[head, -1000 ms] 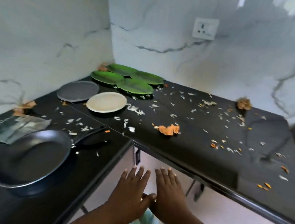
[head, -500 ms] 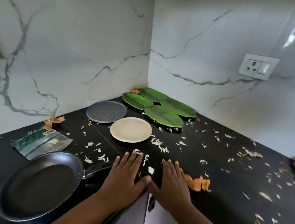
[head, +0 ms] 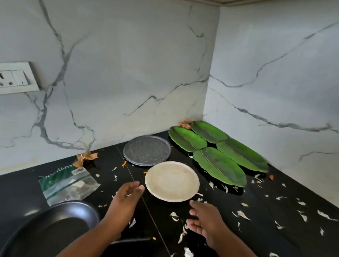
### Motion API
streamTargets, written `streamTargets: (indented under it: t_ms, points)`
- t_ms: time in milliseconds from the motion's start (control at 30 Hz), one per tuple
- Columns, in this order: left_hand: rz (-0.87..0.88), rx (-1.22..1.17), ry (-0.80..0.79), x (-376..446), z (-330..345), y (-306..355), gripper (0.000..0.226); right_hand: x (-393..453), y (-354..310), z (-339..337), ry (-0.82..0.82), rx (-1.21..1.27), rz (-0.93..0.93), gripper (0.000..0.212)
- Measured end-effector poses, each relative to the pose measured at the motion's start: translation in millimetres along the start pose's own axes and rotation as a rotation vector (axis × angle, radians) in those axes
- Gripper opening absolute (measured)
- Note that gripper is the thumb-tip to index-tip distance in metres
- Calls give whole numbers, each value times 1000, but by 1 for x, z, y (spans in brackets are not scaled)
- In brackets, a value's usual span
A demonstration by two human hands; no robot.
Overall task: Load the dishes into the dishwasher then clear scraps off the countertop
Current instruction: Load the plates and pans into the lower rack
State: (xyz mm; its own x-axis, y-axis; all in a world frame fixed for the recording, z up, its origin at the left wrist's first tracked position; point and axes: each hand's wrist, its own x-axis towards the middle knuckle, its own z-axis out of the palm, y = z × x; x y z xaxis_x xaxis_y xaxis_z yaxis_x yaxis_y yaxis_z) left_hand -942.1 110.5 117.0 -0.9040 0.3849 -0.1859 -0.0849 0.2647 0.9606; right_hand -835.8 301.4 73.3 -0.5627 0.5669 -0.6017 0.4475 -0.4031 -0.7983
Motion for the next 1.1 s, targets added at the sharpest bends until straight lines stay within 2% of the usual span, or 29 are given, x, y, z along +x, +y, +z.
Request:
streamTargets:
  t_ms: [67,167,267,367,533,733,933,1100]
  points:
    - [-190,-189,29,35,-8,3,9,15,-5,7,21,68,101,30]
    - [-460,-478,11,92,-16,4,18,28,-13,15,51,88,173,36]
    - [-580,-628,10,145,-19,1,32,40,-19,25,74,76,203,33]
    - [-605,-671,5,183,-11,2,49,45,-23,33,116,119,217,30]
    - [-661,-625,8,219,4,7,32,52,-28,39,136,158,238,37]
    - [-700,-612,154,236,17,14,19,60,-39,41,168,160,237,37]
    - [-721,-605,166,242,24,17,22,58,-43,45,127,255,173,29]
    - [-634,-679,121,238,25,14,28,38,-49,36,103,332,75,25]
